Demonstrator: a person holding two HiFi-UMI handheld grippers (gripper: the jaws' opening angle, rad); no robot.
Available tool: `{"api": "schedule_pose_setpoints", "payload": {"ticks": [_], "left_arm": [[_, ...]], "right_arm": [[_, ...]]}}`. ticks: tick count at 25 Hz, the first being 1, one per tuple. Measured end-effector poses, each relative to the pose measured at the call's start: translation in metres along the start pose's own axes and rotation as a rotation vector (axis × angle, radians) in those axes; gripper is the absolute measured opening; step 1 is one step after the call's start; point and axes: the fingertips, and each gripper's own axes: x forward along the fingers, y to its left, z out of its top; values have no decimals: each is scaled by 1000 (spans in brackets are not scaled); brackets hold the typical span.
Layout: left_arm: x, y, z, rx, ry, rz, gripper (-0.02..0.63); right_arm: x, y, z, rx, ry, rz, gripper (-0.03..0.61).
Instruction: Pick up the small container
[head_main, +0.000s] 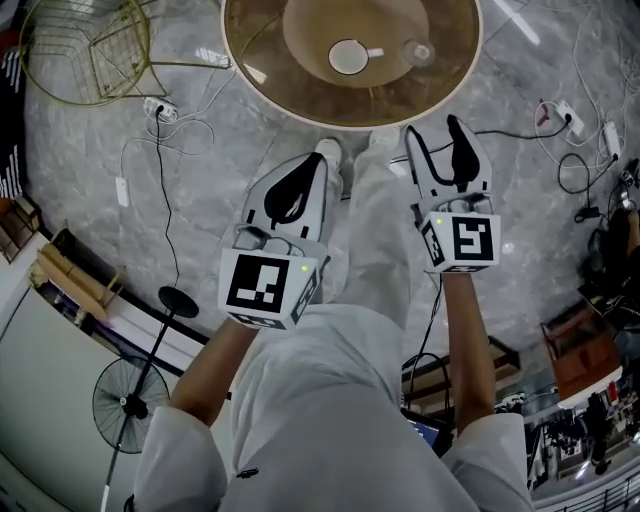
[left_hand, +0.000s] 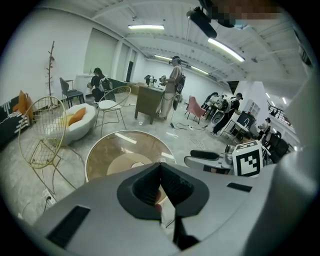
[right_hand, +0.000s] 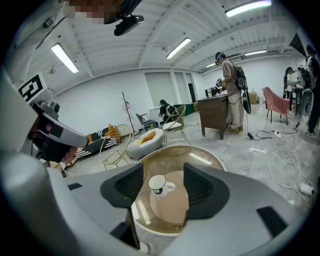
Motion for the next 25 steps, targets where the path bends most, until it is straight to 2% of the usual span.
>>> {"api": "schedule_pose_setpoints", "payload": {"ticks": [4,9,12,15,25], "left_arm": [[23,6,-19,-13,39,-8,18],[47,22,-35,-16,52,7,18],[59,27,-44,-22,50,8,18],[70,27,-56,-18,57,-7,18],[114,50,-87,-48,66,39,18]], "right_arm": [[25,-13,-18,-1,17,12,273],[55,-30,-41,-18,23,-14,296],[71,-40,-53,-81,37,-60,308],[85,-47,-65,-95,44,-88,368],[134,-80,-106,-99,75,-113,386]]}}
